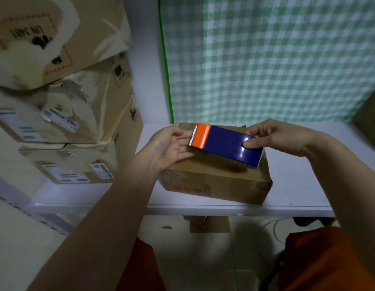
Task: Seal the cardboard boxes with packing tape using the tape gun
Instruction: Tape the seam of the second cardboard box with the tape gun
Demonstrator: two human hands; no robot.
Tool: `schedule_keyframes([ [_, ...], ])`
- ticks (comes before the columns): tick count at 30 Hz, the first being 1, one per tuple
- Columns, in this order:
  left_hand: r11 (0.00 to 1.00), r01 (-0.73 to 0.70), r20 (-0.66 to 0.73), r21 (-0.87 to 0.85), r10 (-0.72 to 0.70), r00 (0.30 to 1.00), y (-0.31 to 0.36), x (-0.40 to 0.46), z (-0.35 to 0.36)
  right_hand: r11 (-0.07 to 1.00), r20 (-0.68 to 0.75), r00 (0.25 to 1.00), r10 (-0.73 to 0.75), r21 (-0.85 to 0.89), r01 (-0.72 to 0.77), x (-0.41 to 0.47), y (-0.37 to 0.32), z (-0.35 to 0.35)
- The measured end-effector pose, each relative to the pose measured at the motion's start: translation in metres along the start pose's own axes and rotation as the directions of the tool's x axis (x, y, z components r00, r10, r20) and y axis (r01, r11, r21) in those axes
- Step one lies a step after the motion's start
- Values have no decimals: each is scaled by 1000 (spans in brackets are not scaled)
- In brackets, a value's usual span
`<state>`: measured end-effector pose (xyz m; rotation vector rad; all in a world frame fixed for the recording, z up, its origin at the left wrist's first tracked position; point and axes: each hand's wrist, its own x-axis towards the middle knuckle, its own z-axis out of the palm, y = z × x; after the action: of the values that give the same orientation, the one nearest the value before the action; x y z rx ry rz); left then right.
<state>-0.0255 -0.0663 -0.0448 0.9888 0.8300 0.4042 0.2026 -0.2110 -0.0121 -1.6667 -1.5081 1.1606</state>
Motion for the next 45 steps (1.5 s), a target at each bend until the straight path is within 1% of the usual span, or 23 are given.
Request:
schedule_keyframes([
  [3,999,-31,28,-26,32,999,3,-3,-7,1000,74,997,21,-22,-19,3,-4,-3],
  [5,998,-39,40,-44,41,998,2,-2,-10,997,123,991,61,-55,-54,9,-9,-4],
  [8,988,-21,71,-155,32,997,6,1,-14,991,174,978,119,-84,-106,22,-18,3],
  [11,964,14,67,-266,4,998,8,6,-20,990,188,973,132,15,-137,34,-23,13],
  [13,965,53,69,-256,-36,997,6,11,-23,988,147,981,126,70,-137,40,-26,17],
  [15,970,77,55,-230,-66,996,3,14,-27,989,79,988,133,50,-137,48,-29,17],
  [17,973,54,5,-224,-55,998,2,19,-29,990,53,989,137,17,-138,55,-35,16],
  [22,968,-9,-131,-249,-24,991,5,31,-31,989,42,989,143,-35,-142,72,-46,15],
  [24,983,-68,-203,-172,32,979,4,38,-43,983,35,985,169,-82,-165,74,-47,10],
  [27,984,-170,-382,-53,137,914,4,48,-63,968,0,976,218,-128,-217,74,-45,-4],
  [30,981,-195,-463,20,182,868,5,56,-58,949,-31,970,242,-202,-243,81,-45,-12],
  [32,984,-173,-514,42,170,841,4,60,-52,945,-35,968,250,-211,-251,87,-45,-12],
  [36,987,-127,-585,100,162,795,-1,79,-60,930,-51,967,249,-266,-254,98,-45,-9],
  [39,983,-106,-567,148,172,805,-2,87,-59,912,-72,961,266,-305,-275,105,-46,-8],
  [42,962,-91,-562,257,225,796,-7,95,-61,890,-79,951,299,-337,-308,111,-45,-6],
  [45,911,3,-576,412,258,775,-15,104,-64,867,-78,944,321,-376,-326,116,-40,-2],
])
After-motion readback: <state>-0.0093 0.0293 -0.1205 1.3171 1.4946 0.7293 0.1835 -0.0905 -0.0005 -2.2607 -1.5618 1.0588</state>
